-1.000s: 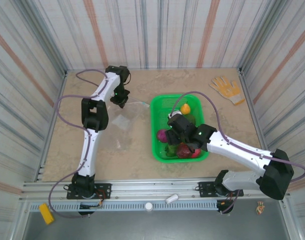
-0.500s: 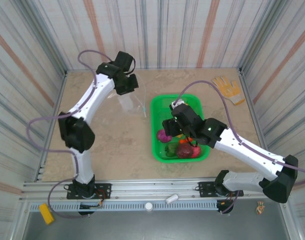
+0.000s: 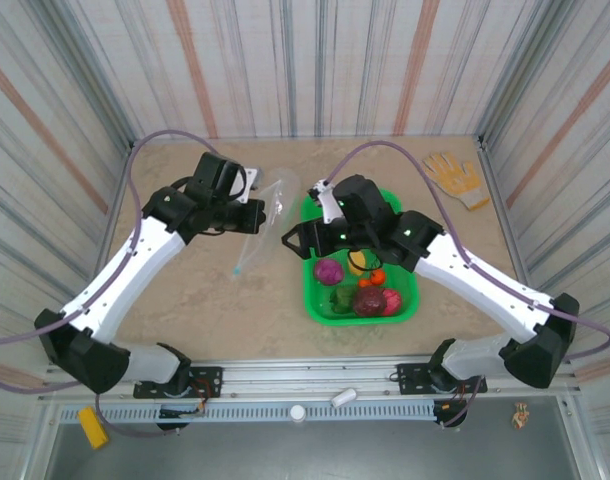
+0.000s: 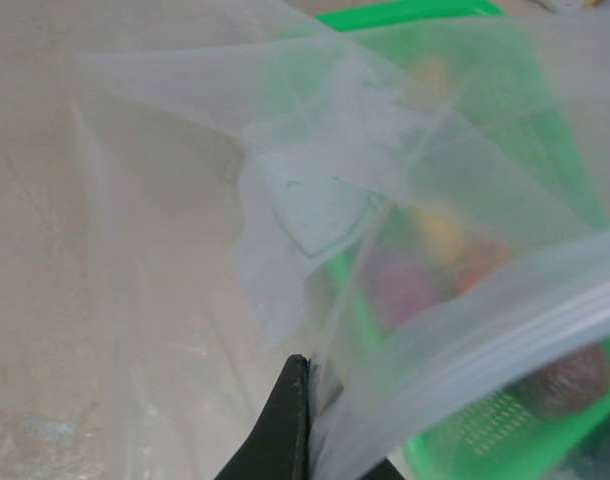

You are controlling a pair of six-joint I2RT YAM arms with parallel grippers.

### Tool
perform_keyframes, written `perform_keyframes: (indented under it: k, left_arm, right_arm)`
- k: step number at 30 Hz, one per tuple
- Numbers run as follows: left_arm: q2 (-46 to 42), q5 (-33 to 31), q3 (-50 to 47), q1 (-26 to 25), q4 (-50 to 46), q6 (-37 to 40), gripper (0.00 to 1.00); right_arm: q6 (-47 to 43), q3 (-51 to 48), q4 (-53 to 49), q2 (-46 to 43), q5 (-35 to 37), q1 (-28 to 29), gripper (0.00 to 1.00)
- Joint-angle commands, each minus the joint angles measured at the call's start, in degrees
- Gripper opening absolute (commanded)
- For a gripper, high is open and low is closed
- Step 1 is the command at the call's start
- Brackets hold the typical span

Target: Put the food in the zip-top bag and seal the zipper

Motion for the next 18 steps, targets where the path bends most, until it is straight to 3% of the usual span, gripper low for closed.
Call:
perform_keyframes:
  k: [1,10,18]
  left_arm:
    - [-3.72,7.0,-3.7,0.39,6.63,-3.86,0.0]
    - [-3.57,7.28,-6.86,0.59,11.75,-16.64,0.0]
    - [-4.42,0.69,-5.87,0.4,8.67,-20.55,0.0]
  right_arm:
    - [2.41,2.91,2.34,2.37,-2.22,1.87,0.86]
    - [3.63,1.75,2.73,2.42,7.73,1.87,0.83]
    - [2.29,5.42,-5.11,4.75,22.33,1.68,0.62]
